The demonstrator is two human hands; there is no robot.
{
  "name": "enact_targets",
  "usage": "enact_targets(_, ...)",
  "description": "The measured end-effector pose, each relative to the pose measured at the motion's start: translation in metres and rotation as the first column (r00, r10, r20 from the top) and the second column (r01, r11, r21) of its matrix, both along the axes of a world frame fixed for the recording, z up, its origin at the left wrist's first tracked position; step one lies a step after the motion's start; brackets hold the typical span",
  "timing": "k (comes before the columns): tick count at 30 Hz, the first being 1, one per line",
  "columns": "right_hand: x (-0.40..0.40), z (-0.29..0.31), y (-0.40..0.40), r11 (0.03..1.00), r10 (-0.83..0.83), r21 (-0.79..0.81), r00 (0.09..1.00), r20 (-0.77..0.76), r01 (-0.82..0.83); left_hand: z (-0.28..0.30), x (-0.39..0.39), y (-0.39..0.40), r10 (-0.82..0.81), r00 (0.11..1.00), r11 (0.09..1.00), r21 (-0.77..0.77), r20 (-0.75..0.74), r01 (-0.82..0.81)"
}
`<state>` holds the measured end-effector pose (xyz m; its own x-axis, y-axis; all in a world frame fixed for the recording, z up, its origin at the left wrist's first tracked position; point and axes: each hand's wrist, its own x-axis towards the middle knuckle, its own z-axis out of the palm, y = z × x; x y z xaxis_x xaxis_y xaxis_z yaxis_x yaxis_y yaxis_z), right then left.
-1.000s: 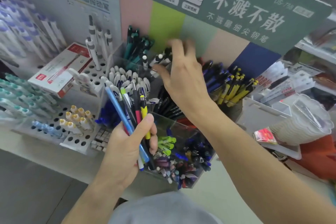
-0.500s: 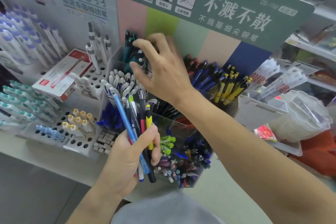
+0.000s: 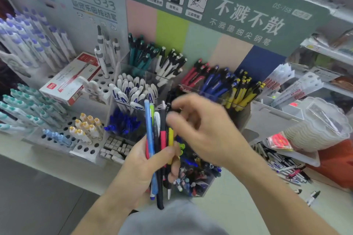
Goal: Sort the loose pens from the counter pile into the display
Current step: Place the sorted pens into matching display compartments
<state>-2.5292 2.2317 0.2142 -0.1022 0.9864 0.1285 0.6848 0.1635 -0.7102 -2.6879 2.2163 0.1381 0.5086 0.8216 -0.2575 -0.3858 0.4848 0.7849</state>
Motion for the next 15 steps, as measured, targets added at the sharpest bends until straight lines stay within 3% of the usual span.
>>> enact_targets(2, 0.011, -0.011, -0.026, 0.967, 0.043, -0.250, 0.998, -0.046, -0.053, 0.002, 0.005, -0.003, -0.084, 0.996, 0.996, -0.001, 0.014, 0.084)
enact_targets(6, 0.040, -0.017, -0.043, 0.972, -0.172, -0.209, 0.930, -0.325, 0.107, 0.008, 0.024, -0.009, -0.152, 0.985, 0.984, -0.086, 0.078, 0.159)
enact_targets(8, 0.057, -0.006, -0.045, 0.957, -0.284, -0.106, 0.802, -0.526, 0.269, 0.007, 0.032, -0.009, -0.165, 0.986, 0.982, -0.092, 0.029, 0.167)
enact_targets(10, 0.073, 0.007, -0.046, 0.852, -0.332, 0.121, 0.704, -0.628, 0.510, 0.008, 0.036, -0.008, -0.186, 0.982, 0.981, -0.062, -0.012, 0.185)
enact_targets(11, 0.082, 0.009, -0.045, 0.742, -0.367, 0.271, 0.710, -0.602, 0.613, 0.010, 0.038, -0.007, -0.185, 0.983, 0.981, -0.059, -0.015, 0.184)
enact_targets(13, 0.098, 0.004, -0.037, 0.563, -0.439, 0.503, 0.753, -0.490, 0.656, 0.013, 0.043, -0.008, -0.177, 0.984, 0.982, -0.067, -0.008, 0.176)
enact_targets(15, 0.112, -0.007, -0.025, 0.583, -0.474, 0.565, 0.809, -0.347, 0.584, 0.015, 0.049, -0.009, -0.182, 0.983, 0.981, -0.076, 0.000, 0.181)
